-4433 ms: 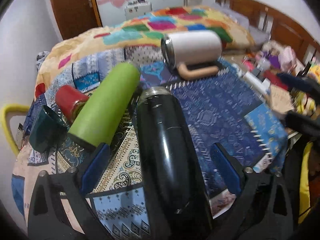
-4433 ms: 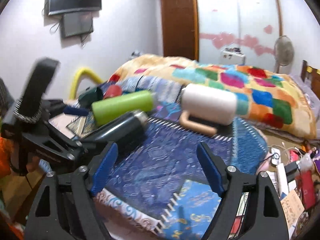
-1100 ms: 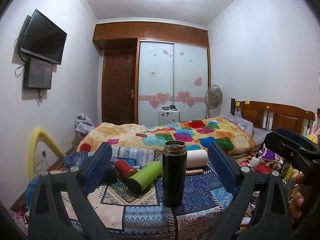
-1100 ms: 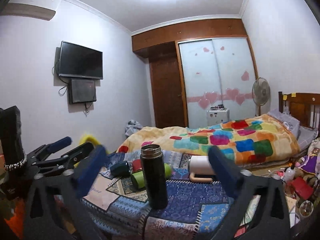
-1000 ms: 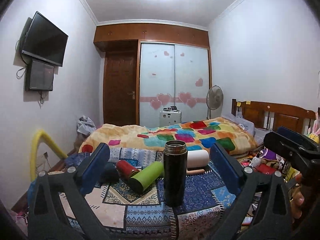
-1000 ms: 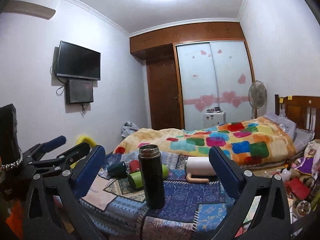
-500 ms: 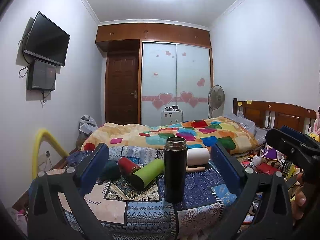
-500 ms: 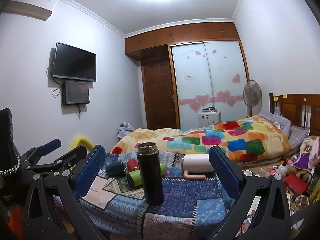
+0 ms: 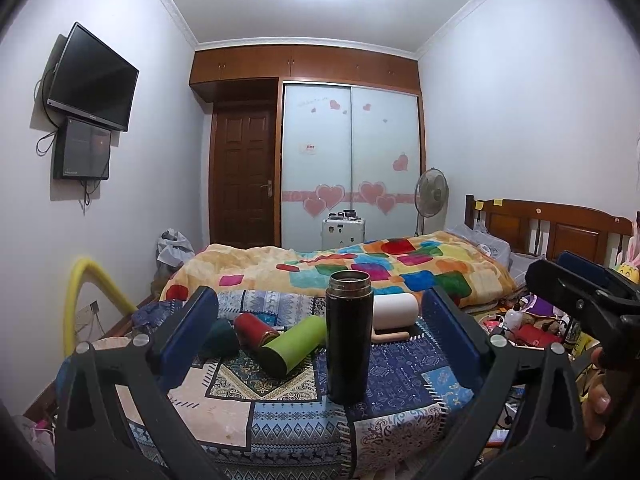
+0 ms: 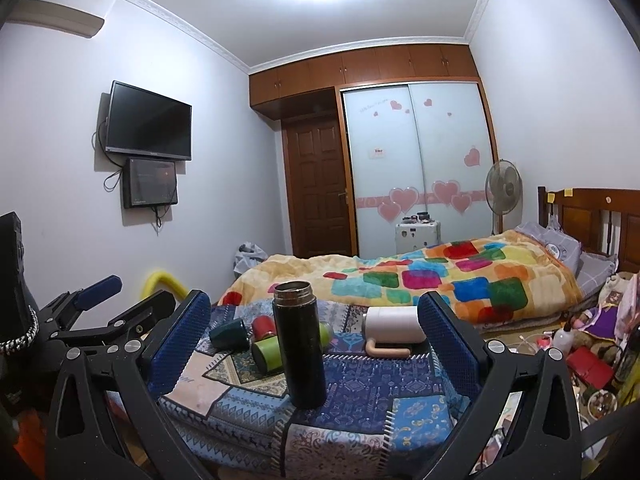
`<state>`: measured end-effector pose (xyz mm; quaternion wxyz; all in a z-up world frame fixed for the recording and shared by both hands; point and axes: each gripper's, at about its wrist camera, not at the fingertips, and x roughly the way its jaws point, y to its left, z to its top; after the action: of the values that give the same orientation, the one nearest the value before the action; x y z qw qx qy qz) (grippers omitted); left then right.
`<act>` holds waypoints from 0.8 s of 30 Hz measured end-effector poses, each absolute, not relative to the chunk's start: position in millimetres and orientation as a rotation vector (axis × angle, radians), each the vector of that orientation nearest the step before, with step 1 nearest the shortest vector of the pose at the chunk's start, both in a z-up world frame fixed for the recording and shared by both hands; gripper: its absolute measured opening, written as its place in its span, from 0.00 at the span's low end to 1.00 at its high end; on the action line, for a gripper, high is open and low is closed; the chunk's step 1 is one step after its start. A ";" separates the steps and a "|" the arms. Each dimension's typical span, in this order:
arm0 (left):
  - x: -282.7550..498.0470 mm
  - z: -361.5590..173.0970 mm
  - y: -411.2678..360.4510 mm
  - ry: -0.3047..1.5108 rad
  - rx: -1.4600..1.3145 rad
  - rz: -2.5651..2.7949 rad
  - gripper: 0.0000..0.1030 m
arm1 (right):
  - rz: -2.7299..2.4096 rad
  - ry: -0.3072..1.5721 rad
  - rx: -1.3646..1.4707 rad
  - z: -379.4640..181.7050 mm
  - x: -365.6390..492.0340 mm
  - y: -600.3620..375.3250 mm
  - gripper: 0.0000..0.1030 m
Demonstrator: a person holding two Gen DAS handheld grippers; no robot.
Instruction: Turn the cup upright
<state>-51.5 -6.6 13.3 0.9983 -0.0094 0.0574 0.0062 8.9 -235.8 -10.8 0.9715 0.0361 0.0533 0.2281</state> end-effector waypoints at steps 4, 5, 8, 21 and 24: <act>-48.8 12.5 -5.6 0.120 -0.022 0.010 1.00 | 0.459 0.109 0.073 -10.9 10.0 -235.6 1.00; -48.2 12.3 -5.4 0.121 -0.023 0.009 1.00 | 0.459 0.110 0.073 -10.8 10.0 -235.6 1.00; -47.2 11.9 -5.7 0.121 -0.022 0.007 1.00 | 0.458 0.109 0.073 -10.7 10.0 -235.7 1.00; -42.1 9.2 -7.7 0.132 -0.019 -0.010 1.00 | 0.440 0.099 0.054 -10.1 12.5 -236.1 1.00; -41.5 9.3 -7.6 0.131 -0.021 -0.009 1.00 | 0.438 0.096 0.055 -9.7 13.0 -237.2 1.00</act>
<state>-41.5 -7.6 9.3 0.9978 -0.0107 0.0657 -0.0043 13.0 -237.2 -9.7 0.9746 0.0274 0.0478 0.2173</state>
